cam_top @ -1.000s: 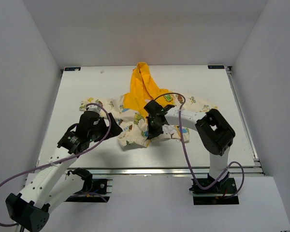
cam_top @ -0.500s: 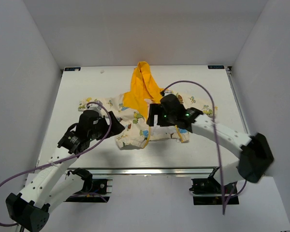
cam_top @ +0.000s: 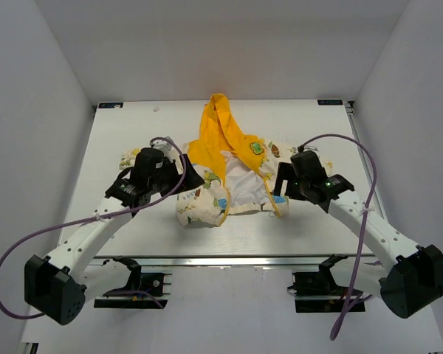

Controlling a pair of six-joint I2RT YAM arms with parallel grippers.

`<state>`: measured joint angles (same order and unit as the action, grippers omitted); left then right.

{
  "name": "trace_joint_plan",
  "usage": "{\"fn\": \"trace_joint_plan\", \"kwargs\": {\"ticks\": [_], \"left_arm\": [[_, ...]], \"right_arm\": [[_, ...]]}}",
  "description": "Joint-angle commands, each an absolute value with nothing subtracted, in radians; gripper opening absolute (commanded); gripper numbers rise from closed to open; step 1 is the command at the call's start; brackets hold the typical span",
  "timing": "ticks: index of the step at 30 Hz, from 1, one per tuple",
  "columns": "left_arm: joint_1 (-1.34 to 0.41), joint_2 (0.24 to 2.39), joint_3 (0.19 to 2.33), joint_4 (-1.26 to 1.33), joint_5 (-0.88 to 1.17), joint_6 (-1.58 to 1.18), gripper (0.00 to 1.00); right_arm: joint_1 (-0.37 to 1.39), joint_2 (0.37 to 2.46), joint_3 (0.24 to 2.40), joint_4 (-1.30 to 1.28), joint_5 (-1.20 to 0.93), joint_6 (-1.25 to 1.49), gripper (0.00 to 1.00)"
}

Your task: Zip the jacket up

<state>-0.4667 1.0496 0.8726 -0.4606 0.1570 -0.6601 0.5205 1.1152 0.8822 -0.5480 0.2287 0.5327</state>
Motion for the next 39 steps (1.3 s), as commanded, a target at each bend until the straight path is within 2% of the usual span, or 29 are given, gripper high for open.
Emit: {"fn": "trace_joint_plan", "kwargs": {"ticks": [1, 5, 8, 13, 19, 21, 24, 26, 28, 32, 34, 38, 39], "left_arm": [[-0.466, 1.078, 0.847, -0.499, 0.231, -0.606, 0.98], [-0.468, 1.091, 0.798, -0.43, 0.271, -0.627, 0.98], [-0.469, 1.121, 0.796, -0.426, 0.262, -0.632, 0.98], [-0.471, 1.15, 0.784, -0.428, 0.264, -0.621, 0.98], [-0.471, 1.155, 0.773, -0.459, 0.249, -0.614, 0.98], [-0.471, 1.146, 0.766, -0.457, 0.244, -0.615, 0.98], [-0.471, 1.14, 0.762, -0.456, 0.239, -0.617, 0.98], [-0.472, 1.14, 0.761, -0.451, 0.241, -0.62, 0.98], [-0.471, 1.147, 0.758, -0.443, 0.241, -0.62, 0.98], [-0.474, 1.167, 0.756, -0.457, 0.229, -0.615, 0.98], [-0.472, 1.172, 0.756, -0.459, 0.226, -0.614, 0.98], [-0.472, 1.178, 0.752, -0.456, 0.222, -0.614, 0.98], [-0.474, 1.178, 0.75, -0.456, 0.221, -0.614, 0.98]], "right_arm": [[0.509, 1.13, 0.865, -0.695, 0.319, 0.477, 0.89], [0.509, 1.17, 0.851, -0.68, 0.341, 0.399, 0.89], [0.526, 1.199, 0.859, -0.634, 0.214, 0.278, 0.89], [0.607, 1.21, 0.838, -0.568, 0.215, 0.256, 0.89], [0.612, 1.307, 0.831, -0.539, 0.241, 0.284, 0.89], [0.612, 1.35, 0.838, -0.519, 0.279, 0.293, 0.8], [0.611, 1.411, 0.853, -0.515, 0.287, 0.313, 0.54], [0.611, 1.445, 0.856, -0.512, 0.282, 0.322, 0.42], [0.611, 1.463, 0.851, -0.511, 0.279, 0.328, 0.4], [0.611, 1.503, 0.839, -0.509, 0.301, 0.344, 0.42], [0.609, 1.512, 0.838, -0.506, 0.304, 0.35, 0.39], [0.609, 1.546, 0.825, -0.483, 0.273, 0.354, 0.24], [0.609, 1.551, 0.827, -0.483, 0.272, 0.354, 0.24]]}}
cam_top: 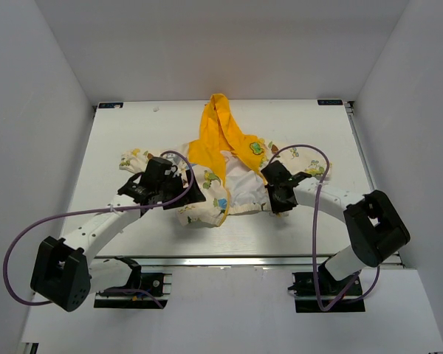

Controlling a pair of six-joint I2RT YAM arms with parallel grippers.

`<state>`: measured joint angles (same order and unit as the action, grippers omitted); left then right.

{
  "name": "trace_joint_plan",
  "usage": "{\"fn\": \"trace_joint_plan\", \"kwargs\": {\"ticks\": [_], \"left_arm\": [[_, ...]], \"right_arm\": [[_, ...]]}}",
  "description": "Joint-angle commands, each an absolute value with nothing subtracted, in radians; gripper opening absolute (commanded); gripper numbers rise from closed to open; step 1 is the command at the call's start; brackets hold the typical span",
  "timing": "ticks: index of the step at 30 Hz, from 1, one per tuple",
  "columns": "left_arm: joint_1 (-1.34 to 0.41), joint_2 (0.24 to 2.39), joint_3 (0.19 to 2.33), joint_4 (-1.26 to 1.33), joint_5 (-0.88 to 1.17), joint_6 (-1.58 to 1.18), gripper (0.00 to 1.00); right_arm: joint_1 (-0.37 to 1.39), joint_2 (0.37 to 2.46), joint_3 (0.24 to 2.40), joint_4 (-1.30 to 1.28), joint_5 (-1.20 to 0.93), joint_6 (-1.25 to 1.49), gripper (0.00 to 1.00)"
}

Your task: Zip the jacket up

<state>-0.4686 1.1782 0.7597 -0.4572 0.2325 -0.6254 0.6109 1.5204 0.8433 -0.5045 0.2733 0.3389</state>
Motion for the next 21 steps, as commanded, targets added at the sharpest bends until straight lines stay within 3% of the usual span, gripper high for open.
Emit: {"fn": "trace_joint_plan", "kwargs": {"ticks": [1, 8, 13, 21], "left_arm": [[-0.474, 1.178, 0.75, -0.456, 0.219, -0.614, 0.98], [-0.474, 1.178, 0.753, -0.462, 0.215, -0.611, 0.98], [-0.474, 1.178, 0.749, -0.462, 0.215, -0.611, 0.98], [-0.474, 1.173, 0.747, -0.465, 0.215, -0.611, 0.98]], "right_arm": [[0.609, 1.554, 0.825, -0.482, 0.27, 0.356, 0.23], [0.609, 1.531, 0.825, -0.483, 0.212, 0.344, 0.22], [0.609, 1.462, 0.778, -0.419, 0.123, 0.298, 0.3], [0.611, 1.512, 0.772, -0.425, 0.141, 0.305, 0.31]]}}
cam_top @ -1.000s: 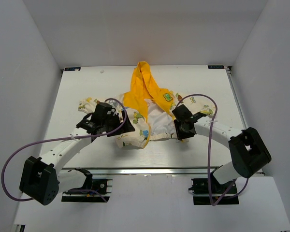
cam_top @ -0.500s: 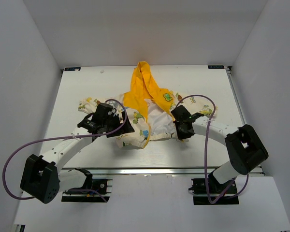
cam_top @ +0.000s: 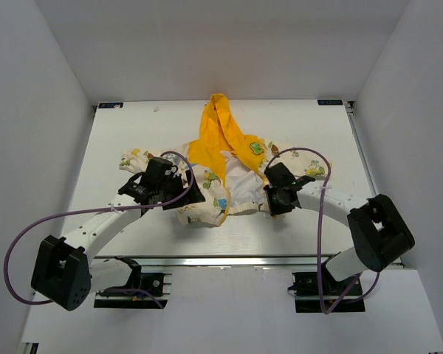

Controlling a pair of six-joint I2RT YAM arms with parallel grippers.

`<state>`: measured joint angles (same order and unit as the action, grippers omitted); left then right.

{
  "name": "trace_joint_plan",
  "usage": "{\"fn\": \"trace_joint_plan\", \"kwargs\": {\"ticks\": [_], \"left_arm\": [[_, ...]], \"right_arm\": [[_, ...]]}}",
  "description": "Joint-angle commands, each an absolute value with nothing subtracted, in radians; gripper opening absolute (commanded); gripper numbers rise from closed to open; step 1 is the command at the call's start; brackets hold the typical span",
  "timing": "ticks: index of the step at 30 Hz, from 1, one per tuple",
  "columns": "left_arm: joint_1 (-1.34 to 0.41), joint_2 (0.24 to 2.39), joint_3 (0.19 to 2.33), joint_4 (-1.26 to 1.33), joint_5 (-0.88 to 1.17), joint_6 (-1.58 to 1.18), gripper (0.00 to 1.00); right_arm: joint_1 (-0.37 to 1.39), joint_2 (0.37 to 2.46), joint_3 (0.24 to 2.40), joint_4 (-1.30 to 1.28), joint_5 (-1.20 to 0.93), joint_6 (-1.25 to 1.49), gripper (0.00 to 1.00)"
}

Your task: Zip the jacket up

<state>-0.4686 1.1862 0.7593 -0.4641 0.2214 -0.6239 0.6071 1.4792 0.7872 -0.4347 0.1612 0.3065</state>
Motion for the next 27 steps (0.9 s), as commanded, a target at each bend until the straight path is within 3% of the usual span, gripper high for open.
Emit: {"fn": "trace_joint_plan", "kwargs": {"ticks": [1, 4, 6, 7, 8, 18, 27], "left_arm": [[-0.474, 1.172, 0.746, -0.465, 0.215, -0.611, 0.98], [-0.474, 1.172, 0.746, -0.465, 0.213, -0.611, 0.98], [-0.474, 1.175, 0.747, -0.466, 0.213, -0.611, 0.98], [-0.474, 1.175, 0.747, -0.468, 0.212, -0.611, 0.98], [-0.476, 1.177, 0.75, -0.468, 0.212, -0.611, 0.98], [-0.476, 1.17, 0.749, -0.48, 0.199, -0.611, 0.98], [-0.476, 1.158, 0.744, -0.477, 0.202, -0.612, 0.98]], "right_arm": [[0.611, 1.52, 0.773, -0.42, 0.141, 0.305, 0.31], [0.609, 1.543, 0.772, -0.422, 0.158, 0.316, 0.3], [0.612, 1.552, 0.772, -0.436, 0.17, 0.333, 0.18], [0.612, 1.554, 0.77, -0.439, 0.185, 0.342, 0.04], [0.612, 1.552, 0.766, -0.445, 0.187, 0.354, 0.0], [0.612, 1.341, 0.81, -0.477, 0.138, 0.342, 0.0], [0.626, 1.184, 0.81, -0.463, -0.052, 0.31, 0.0]]}}
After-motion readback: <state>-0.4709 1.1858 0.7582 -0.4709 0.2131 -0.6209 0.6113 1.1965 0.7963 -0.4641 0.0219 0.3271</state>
